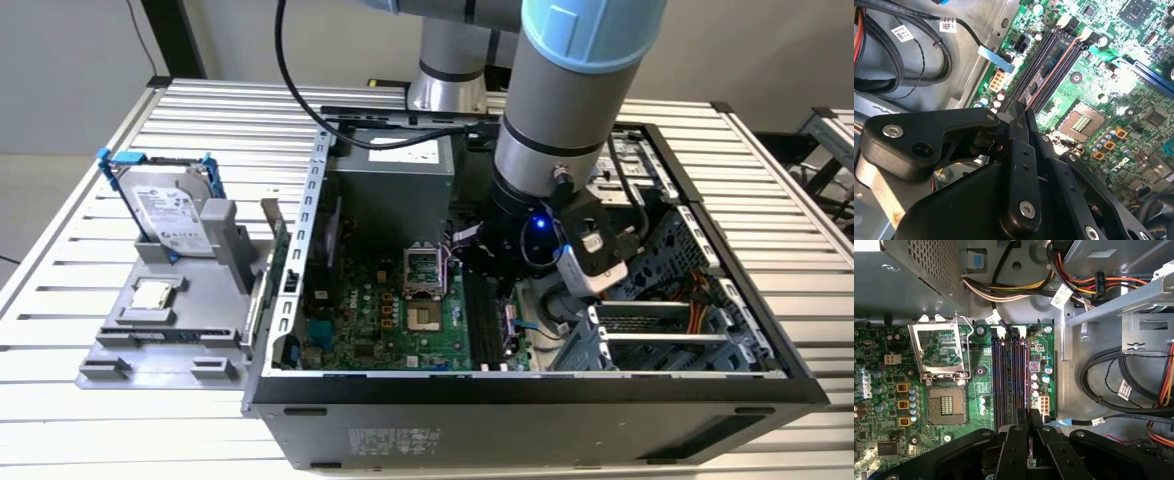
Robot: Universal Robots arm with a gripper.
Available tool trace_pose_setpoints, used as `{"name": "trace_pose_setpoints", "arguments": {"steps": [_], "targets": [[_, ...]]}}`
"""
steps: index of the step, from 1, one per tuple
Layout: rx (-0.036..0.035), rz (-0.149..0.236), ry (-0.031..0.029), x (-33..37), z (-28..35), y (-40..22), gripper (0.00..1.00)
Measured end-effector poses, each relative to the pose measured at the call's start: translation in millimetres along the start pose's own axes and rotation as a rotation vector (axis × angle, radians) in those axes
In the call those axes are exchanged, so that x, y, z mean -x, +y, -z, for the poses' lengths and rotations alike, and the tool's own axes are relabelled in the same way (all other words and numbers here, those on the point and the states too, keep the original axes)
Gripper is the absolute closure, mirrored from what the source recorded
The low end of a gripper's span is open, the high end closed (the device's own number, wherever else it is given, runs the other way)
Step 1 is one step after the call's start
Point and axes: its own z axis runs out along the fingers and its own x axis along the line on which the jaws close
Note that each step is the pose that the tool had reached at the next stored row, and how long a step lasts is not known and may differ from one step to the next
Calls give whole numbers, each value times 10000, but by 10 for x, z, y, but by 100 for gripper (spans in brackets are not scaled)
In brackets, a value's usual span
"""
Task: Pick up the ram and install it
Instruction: 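Insert the ram into the slot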
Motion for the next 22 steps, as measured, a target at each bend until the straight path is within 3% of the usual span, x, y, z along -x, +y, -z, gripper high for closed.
{"name": "trace_pose_setpoints", "arguments": {"steps": [10, 16, 22], "targets": [[-29, 3, -2, -4, -105, -2, 100], [-28, 18, -1, 13, -121, -1, 100], [-28, 23, -19, 12, -179, -3, 100]]}}
